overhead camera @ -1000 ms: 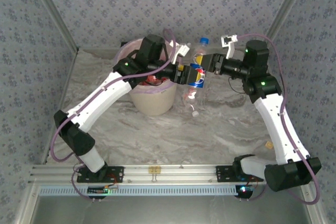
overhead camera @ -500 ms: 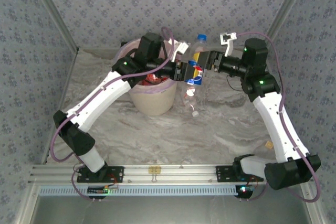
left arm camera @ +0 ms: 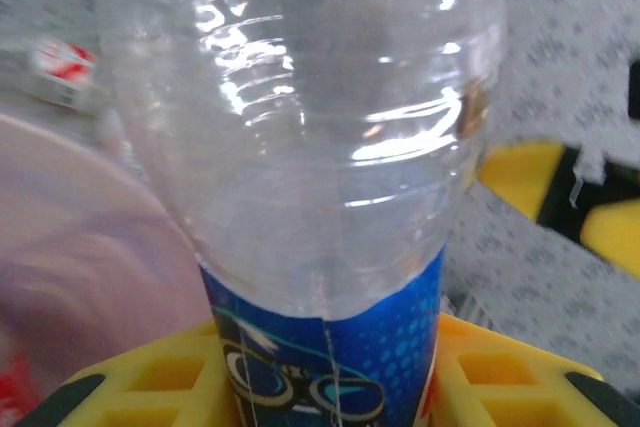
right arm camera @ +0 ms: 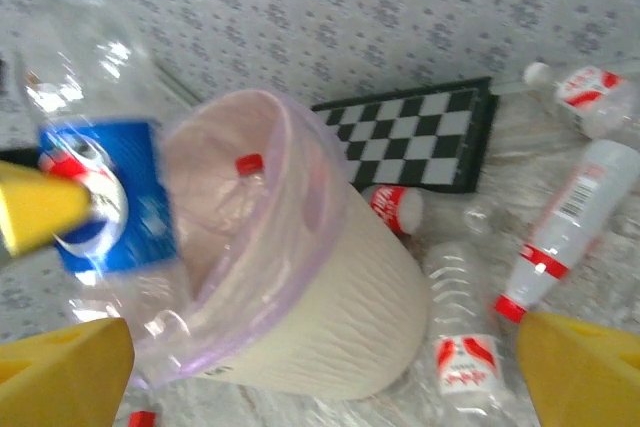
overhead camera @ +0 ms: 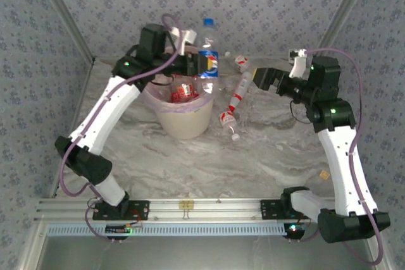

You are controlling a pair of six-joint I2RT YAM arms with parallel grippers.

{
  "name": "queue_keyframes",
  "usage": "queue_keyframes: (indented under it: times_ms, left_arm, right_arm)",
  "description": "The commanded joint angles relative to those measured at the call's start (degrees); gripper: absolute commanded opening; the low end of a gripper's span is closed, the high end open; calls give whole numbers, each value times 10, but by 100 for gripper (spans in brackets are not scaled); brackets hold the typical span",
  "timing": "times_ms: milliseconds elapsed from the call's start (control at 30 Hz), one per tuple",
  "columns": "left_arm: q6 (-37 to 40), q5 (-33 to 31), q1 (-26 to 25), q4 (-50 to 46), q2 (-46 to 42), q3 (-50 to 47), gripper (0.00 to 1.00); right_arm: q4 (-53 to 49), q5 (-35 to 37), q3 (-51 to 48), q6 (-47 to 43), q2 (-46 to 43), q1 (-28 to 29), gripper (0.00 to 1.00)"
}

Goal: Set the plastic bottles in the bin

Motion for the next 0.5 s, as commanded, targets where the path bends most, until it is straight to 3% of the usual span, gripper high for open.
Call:
queue_keyframes:
  times_ms: [0,200,333,467]
  left_arm:
    - [41,-52,25,-55,-25,45,26]
    - [100,-140,32,-167,13,109,10]
    - [120,-179,19,-235,46,135,6]
    - [140,-219,-9,-244,37,100,5]
  right_arm:
    - [-55,20,-30,-30,-6,-19,100]
    - [-68,10,-56,-43,-12,-46,100]
    - [-71,-2,-58,-44,-9,-54,100]
    - [-72,-4,-56,-44,-8,-56,100]
